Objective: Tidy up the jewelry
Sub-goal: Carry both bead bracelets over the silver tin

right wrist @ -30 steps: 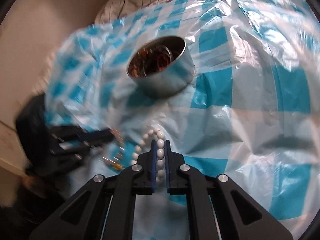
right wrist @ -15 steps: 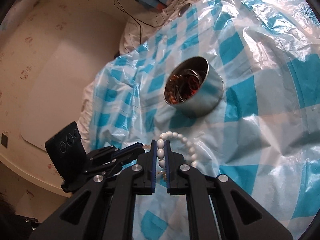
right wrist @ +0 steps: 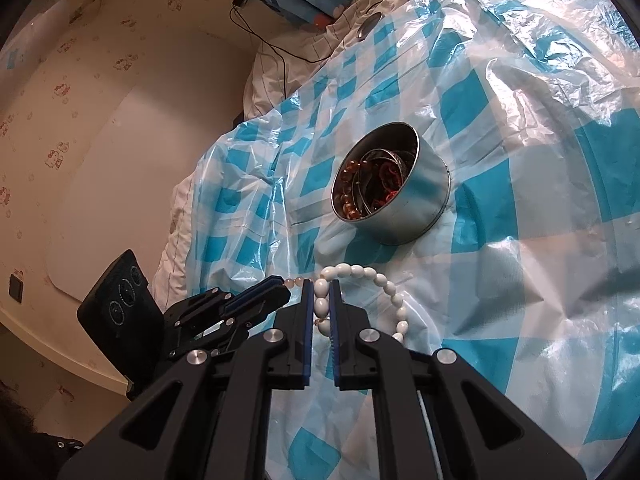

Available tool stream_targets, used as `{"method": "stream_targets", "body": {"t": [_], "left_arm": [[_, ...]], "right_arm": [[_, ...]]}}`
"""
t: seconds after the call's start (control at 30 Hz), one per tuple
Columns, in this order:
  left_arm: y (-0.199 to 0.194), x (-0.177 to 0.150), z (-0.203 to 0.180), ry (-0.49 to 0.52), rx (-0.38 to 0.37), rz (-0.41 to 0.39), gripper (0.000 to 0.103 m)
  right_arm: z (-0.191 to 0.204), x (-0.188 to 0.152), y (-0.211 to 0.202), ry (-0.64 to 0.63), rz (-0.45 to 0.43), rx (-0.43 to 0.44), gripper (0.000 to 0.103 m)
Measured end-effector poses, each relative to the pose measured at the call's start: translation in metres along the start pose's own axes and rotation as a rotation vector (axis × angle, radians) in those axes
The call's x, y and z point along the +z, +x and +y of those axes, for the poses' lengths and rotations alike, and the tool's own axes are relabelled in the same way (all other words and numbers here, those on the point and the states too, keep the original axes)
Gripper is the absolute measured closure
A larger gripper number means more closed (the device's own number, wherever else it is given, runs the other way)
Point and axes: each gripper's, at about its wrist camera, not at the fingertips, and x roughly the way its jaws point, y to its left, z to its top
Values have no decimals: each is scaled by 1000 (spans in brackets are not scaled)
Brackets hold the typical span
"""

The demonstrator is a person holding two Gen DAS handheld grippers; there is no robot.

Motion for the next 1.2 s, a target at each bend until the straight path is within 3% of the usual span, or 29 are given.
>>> {"method": "stream_targets", "body": {"t": [0.3, 0.67, 1.2], "left_arm": [[-2, 4, -9, 61, 61, -24, 96], [-1, 11, -14, 73, 74, -47, 96], [-3, 25, 4, -44, 10, -95, 96]], "right_arm": [[0, 1, 2, 4, 6, 15, 95], [-1, 2, 3, 24, -5, 42, 95], [-7, 9, -3, 67, -57, 118, 95]]}}
